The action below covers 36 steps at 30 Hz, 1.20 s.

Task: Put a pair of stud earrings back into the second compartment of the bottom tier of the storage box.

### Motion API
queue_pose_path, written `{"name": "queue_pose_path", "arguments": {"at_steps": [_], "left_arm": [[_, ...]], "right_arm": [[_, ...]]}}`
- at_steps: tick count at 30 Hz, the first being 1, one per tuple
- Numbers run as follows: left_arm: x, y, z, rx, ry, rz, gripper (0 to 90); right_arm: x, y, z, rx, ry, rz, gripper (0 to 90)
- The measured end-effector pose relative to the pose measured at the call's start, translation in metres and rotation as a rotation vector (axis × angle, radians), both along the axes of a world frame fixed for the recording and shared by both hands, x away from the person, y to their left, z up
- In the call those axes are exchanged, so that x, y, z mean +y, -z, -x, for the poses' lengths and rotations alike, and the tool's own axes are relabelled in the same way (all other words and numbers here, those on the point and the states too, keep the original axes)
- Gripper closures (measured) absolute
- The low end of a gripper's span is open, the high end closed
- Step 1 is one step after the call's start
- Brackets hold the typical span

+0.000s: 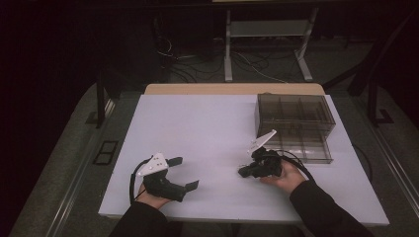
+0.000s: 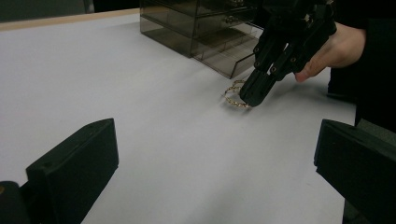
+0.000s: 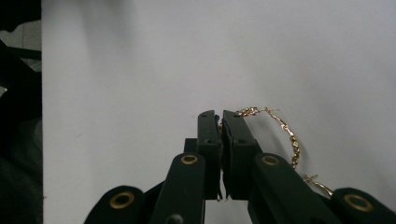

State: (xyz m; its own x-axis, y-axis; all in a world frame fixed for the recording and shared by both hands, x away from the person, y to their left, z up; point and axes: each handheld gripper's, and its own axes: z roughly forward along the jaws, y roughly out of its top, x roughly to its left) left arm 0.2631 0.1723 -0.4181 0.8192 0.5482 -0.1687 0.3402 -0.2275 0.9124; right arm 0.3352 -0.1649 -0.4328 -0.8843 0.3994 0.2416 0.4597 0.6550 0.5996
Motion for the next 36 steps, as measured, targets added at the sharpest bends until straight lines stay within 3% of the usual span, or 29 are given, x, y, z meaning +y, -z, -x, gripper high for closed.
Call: {"name": "queue_pose_path", "arguments": {"at_steps": [16,36], "left_arm": [[0.000,0.000,0.000,-0.001,-0.002,-0.001,0.0],[0.002,0.000,0.000,-0.002,-0.011,-0.002,0.0]], "right_arm": [[-0.019,-0.021,-0.001,0.010,0.047,-0.126,85.6],[-0.046,-0.040,0.000,-0.003,0.113,-0.173,85.6]]}}
